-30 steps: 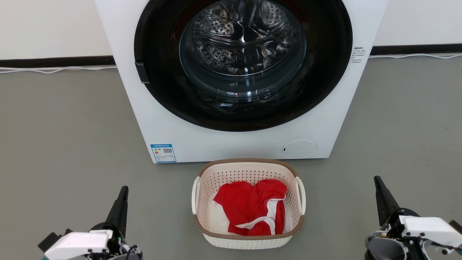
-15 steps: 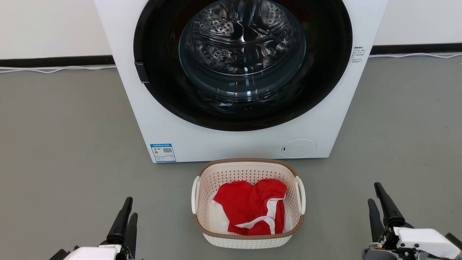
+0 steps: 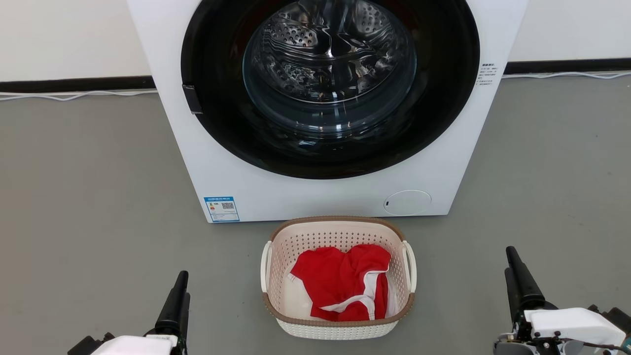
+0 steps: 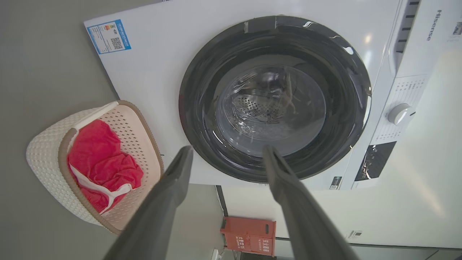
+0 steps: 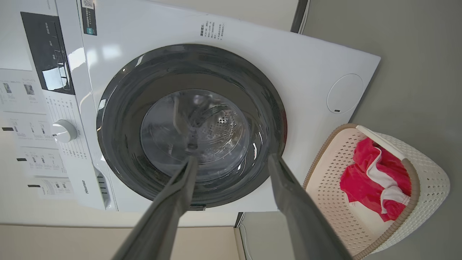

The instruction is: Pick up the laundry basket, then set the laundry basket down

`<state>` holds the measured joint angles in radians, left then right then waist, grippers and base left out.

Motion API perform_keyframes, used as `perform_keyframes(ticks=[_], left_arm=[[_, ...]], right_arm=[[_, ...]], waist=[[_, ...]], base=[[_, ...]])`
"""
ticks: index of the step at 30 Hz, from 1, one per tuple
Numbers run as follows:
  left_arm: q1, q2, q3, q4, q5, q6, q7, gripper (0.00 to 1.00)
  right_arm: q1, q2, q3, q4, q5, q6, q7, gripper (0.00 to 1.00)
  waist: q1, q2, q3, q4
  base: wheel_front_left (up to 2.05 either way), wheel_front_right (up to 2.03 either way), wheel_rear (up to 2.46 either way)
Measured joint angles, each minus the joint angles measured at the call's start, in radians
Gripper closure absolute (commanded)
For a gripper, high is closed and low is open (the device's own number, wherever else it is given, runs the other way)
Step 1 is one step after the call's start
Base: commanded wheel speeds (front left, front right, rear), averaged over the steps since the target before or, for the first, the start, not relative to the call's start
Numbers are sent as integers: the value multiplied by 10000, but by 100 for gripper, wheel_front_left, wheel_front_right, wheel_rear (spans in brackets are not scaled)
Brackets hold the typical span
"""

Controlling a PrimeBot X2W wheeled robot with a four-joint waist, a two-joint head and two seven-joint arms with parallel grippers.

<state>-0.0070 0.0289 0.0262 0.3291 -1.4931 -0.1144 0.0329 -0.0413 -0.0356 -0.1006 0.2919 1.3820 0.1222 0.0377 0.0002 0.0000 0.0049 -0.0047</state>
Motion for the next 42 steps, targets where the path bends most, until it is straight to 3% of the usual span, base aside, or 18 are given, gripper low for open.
perform_keyframes(ticks=[27, 42], left_arm=[[-10, 31, -339, -117, 4238, 59, -777, 0], [-10, 44, -667, -79, 6376, 90, -1158, 0]], right_arm=[[-28, -174, 362, 17, -4778, 6, -779, 0], [-69, -194, 443, 316, -6709, 8, -1145, 0]], waist=[[-1, 0, 1, -195], [-2, 1, 3, -253]], base=[[0, 0, 0], [0, 0, 0]])
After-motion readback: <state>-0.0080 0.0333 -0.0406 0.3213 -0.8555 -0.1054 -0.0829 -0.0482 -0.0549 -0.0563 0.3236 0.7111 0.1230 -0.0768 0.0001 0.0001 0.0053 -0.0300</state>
